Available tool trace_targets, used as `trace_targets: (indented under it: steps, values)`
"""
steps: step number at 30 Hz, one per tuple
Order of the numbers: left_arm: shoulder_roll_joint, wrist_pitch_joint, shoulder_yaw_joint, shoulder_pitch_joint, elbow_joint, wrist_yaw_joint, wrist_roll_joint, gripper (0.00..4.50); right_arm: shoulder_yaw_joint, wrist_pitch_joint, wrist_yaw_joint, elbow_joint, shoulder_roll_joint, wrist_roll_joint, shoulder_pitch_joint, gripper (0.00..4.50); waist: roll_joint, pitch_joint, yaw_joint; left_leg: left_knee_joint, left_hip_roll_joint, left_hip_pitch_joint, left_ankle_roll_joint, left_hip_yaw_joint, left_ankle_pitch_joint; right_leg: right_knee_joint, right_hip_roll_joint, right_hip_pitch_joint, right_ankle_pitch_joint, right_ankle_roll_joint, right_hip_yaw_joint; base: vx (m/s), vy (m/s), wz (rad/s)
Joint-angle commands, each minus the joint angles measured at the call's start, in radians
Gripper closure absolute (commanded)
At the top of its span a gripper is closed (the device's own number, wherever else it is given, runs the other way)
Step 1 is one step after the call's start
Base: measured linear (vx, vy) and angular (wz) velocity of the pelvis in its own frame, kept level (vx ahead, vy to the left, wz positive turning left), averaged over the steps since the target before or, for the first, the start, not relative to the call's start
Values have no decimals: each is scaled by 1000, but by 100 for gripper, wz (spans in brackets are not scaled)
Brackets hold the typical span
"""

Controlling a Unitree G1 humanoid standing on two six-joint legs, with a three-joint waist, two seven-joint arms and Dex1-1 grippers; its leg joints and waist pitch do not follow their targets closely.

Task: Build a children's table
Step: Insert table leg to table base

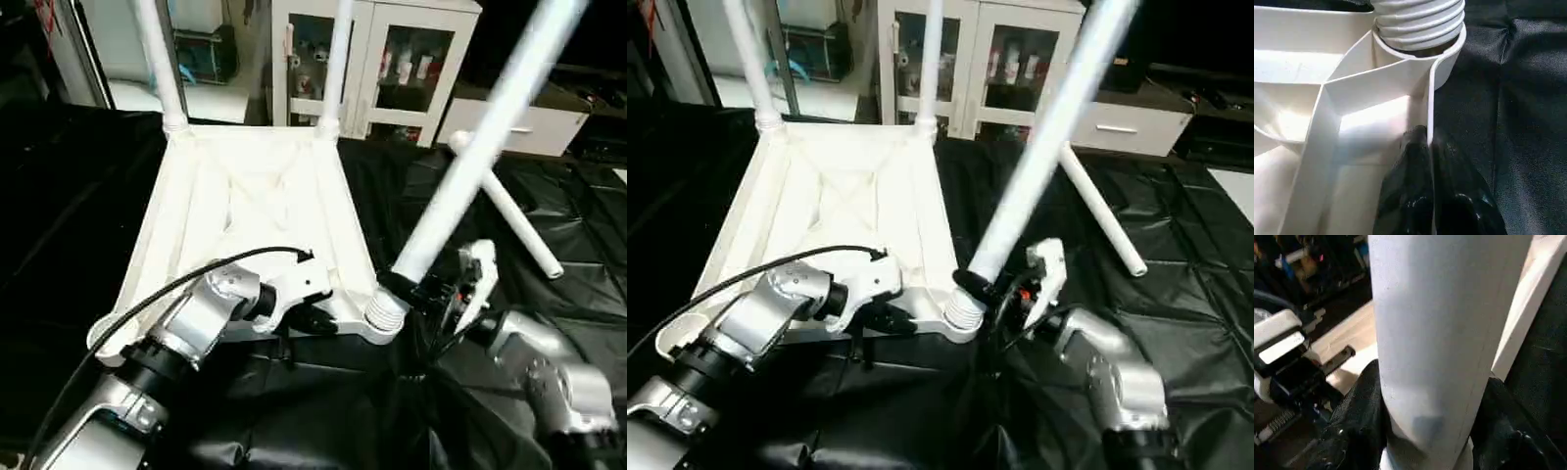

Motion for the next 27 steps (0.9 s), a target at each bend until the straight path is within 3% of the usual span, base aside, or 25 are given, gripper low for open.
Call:
trace_targets:
  steps: [1, 6, 11, 22, 27]
  values:
    - [-4, 16, -12, 5, 48, 28, 16, 450, -3, -17, -17, -17, 8, -15, 39, 263, 4, -33, -2, -107, 95, 23, -63, -55, -428, -102, -83, 3, -404, -162, 47, 0, 0, 0]
    - [-4, 12, -8, 0, 58, 33, 20, 450, 31, -87, -32, -36, -1, -81, 68, 263, 9, -36, -3, -111, 96, 22, -61, -51, -390, -101, -81, 5, -349, -166, 46, 0, 0, 0]
    - [-4, 9, -5, -6, 71, 39, 22, 450, 72, -128, -29, -74, -31, -139, 89, 263, 9, -32, -5, -114, 95, 24, -63, -53, -430, -109, -83, 3, -406, -154, 47, 0, 0, 0]
    - [-3, 4, -5, -11, 81, 42, 26, 450, 137, -120, -17, -105, -107, -223, 102, 263, 5, -29, -5, -114, 96, 24, -50, -53, -437, -115, -84, 0, -438, -138, 50, 0, 0, 0]
    - [-2, 3, -7, -9, 76, 37, 25, 450, 194, -98, -17, -72, -138, -276, 77, 264, 6, -27, -8, -115, 96, 24, -55, -56, -451, -116, -83, -2, -466, -130, 48, 0, 0, 0]
